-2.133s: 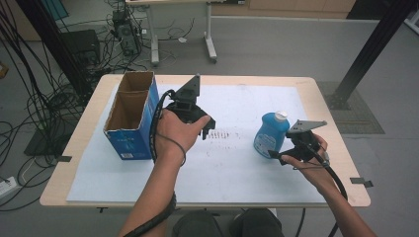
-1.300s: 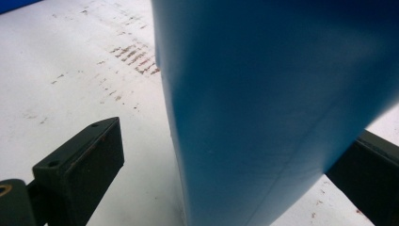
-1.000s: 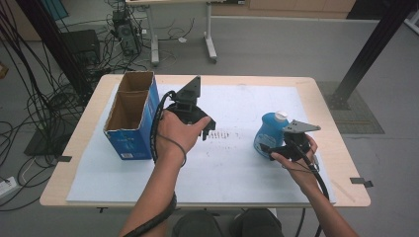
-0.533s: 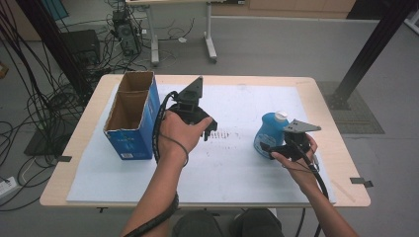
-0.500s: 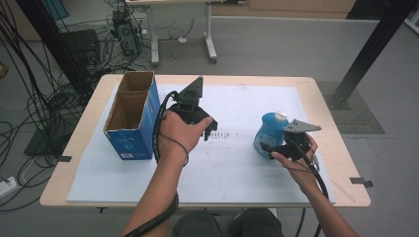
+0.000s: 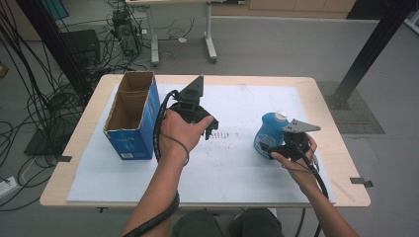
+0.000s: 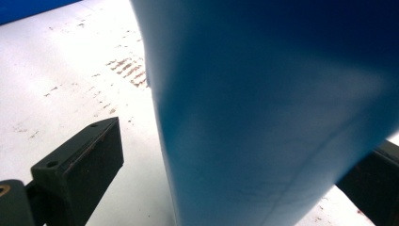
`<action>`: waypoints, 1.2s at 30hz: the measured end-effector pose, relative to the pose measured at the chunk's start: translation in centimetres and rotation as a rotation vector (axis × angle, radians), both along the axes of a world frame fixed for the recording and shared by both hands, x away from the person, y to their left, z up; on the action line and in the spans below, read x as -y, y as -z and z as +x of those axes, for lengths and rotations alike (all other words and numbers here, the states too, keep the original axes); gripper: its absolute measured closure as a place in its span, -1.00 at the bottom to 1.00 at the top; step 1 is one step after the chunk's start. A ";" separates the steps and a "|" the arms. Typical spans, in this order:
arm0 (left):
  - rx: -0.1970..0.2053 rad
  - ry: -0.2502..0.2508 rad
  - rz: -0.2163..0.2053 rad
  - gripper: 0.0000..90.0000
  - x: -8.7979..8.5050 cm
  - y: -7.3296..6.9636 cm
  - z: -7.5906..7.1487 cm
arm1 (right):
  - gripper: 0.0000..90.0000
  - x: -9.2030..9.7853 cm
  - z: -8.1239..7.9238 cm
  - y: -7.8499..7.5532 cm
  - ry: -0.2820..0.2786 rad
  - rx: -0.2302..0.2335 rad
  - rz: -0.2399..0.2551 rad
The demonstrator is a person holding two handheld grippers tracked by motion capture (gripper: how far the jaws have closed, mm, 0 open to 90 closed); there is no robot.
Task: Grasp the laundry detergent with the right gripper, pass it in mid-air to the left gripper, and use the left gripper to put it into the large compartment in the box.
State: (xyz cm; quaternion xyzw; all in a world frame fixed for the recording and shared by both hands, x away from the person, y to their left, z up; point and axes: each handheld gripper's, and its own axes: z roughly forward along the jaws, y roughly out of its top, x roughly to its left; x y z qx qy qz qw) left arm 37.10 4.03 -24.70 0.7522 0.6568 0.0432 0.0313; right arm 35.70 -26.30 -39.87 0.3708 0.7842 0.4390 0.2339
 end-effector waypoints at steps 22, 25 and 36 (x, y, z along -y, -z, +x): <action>0.003 0.001 0.000 -0.89 0.1 -0.1 0.1 | -0.97 0.1 0.1 0.0 -0.004 -0.001 0.005; 0.003 0.001 -0.003 -0.89 0.1 0.0 0.1 | -0.96 0.1 0.0 0.0 -0.006 0.003 0.004; 0.003 0.002 -0.002 -0.89 0.1 -0.1 0.1 | -0.96 0.2 0.1 0.0 -0.006 0.000 0.005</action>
